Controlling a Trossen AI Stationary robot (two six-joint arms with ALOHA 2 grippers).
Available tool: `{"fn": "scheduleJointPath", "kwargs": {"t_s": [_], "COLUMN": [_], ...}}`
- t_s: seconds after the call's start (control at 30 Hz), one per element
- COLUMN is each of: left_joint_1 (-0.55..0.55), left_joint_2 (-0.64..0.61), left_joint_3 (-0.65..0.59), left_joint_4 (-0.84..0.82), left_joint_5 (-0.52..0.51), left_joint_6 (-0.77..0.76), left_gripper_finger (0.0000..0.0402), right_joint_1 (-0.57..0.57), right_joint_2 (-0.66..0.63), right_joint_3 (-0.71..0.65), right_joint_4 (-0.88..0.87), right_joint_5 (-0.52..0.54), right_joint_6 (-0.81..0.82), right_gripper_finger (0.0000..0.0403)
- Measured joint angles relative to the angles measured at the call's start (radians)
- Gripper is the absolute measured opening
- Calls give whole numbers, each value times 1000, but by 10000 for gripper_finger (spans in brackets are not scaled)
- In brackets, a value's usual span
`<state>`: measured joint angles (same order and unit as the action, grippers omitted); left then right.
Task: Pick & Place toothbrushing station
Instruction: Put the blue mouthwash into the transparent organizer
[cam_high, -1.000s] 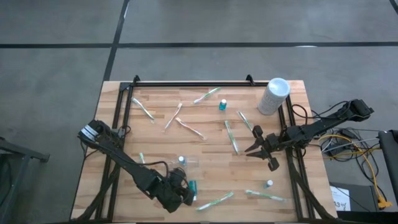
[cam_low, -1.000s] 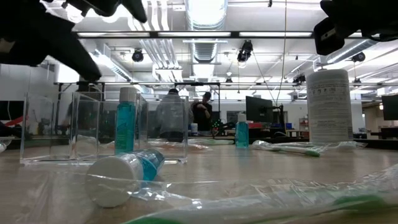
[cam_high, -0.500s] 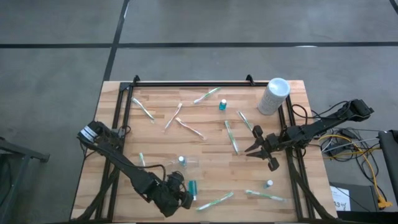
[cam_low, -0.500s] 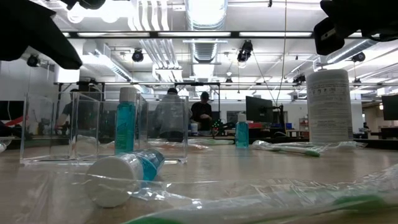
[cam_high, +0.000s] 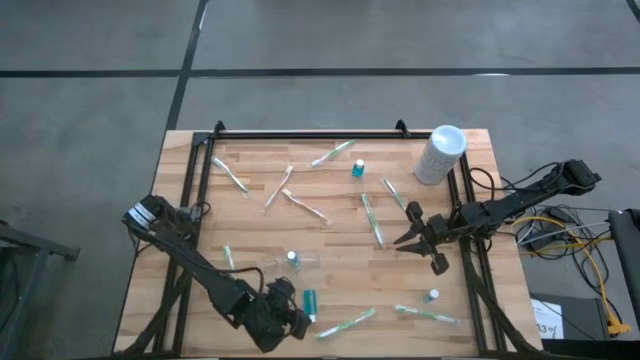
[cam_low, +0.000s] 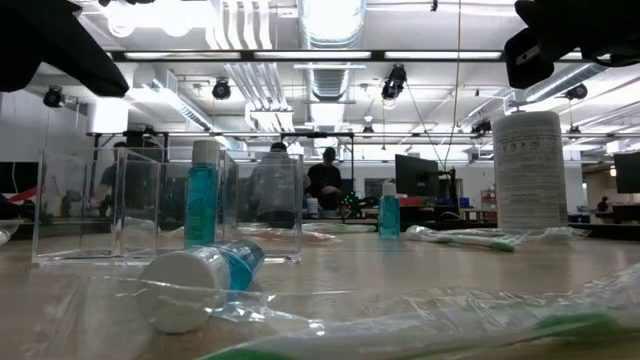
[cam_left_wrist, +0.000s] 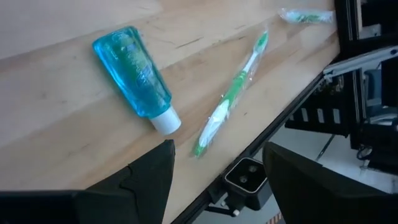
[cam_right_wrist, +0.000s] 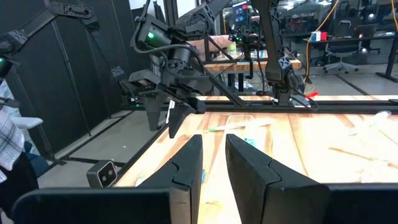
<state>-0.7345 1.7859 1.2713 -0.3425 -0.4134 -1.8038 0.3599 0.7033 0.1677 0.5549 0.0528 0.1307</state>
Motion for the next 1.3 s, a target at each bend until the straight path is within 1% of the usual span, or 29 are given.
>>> {"fn": "scheduleJointPath", "kwargs": {"t_s": [0.27, 0.43, 0.57, 0.7, 0.73, 0.9, 1.07, 1.3], "left_joint_1": [0, 0, 4, 15, 17, 26, 47, 59], "left_joint_2": [0, 0, 0, 0, 0, 0, 6, 36], "left_joint_3": [0, 0, -4, -37, -44, -49, -50, -50], "left_joint_4": [69, 62, 55, 61, 59, 65, 64, 65], "left_joint_5": [-16, -17, -13, 65, 71, 72, 73, 123], "left_joint_6": [98, 145, 124, 65, 55, 52, 81, 52], "left_gripper_finger": [248, 248, 248, 248, 248, 248, 248, 248], "right_joint_1": [0, 0, 0, 0, 0, 0, 0, 0], "right_joint_2": [0, 0, 0, 0, 0, 0, 0, 0], "right_joint_3": [0, 0, 0, 0, 0, 0, 0, 0], "right_joint_4": [0, 0, 0, 0, 0, 0, 0, 0], "right_joint_5": [0, 0, 0, 0, 0, 0, 0, 0], "right_joint_6": [0, 0, 0, 0, 0, 0, 0, 0], "right_gripper_finger": [68, 68, 68, 68, 68, 68, 68, 68]}}
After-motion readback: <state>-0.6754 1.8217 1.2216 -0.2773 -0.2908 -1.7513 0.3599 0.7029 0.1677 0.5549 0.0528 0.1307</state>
